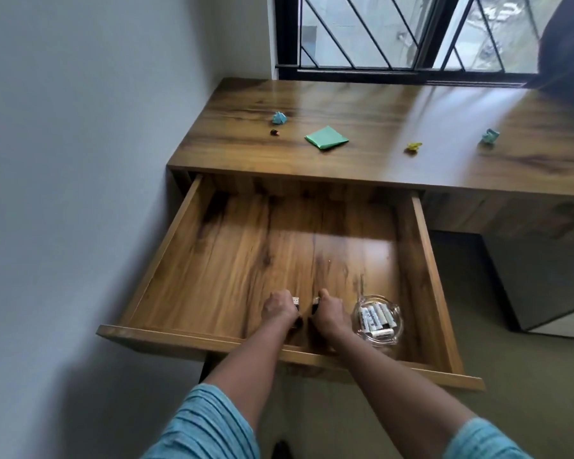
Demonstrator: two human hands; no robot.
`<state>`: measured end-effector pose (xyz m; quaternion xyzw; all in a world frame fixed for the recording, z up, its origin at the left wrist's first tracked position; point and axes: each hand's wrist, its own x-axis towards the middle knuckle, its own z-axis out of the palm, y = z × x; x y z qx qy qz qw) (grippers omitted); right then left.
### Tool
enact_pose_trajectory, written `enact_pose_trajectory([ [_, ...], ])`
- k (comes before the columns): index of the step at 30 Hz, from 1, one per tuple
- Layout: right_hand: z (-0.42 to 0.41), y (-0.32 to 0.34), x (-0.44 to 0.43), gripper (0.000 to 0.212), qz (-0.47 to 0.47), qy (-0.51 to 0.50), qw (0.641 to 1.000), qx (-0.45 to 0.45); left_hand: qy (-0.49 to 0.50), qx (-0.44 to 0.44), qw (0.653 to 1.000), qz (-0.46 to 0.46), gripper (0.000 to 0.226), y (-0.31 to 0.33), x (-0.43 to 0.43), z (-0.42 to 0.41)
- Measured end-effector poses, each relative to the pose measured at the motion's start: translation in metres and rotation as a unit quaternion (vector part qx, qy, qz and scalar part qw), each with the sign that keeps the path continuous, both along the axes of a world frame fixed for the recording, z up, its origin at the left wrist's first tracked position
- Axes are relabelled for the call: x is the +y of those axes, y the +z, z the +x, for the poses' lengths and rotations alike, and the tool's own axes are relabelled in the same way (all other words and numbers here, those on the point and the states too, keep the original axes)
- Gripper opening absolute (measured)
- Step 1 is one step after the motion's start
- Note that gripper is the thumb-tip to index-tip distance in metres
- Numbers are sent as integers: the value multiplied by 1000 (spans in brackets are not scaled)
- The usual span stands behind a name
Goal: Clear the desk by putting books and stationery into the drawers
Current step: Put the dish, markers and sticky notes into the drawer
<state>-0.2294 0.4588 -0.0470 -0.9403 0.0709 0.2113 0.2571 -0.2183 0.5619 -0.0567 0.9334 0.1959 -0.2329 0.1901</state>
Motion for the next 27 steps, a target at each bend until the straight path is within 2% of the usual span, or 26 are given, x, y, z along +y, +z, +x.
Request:
enact_pose_trajectory([
  [8, 0, -2, 8, 19, -28, -39, 999, 17, 10, 9, 1000, -28, 32, -4, 13, -1],
  [13, 12, 2, 17, 36, -29, -77, 996, 46, 19, 8, 998, -52, 26, -4, 17, 2],
  [15, 25, 3, 22, 34, -13, -92, 995, 22, 28, 3, 997, -67, 25, 0, 18, 5],
  [18, 55, 13, 27, 25, -2, -103, 994, -32, 71, -21, 993, -93, 34, 11, 25, 19],
  [20, 78, 24, 30, 18, 11, -111, 991, -79, 81, -47, 989, -110, 31, 19, 29, 33],
  [23, 119, 46, 39, 18, 0, -91, 986, -138, 81, -102, 987, -97, 23, 35, 38, 59],
  [27, 185, 76, 61, 20, 8, -58, 974, -218, 67, -173, 980, -68, 31, 63, 61, 119],
])
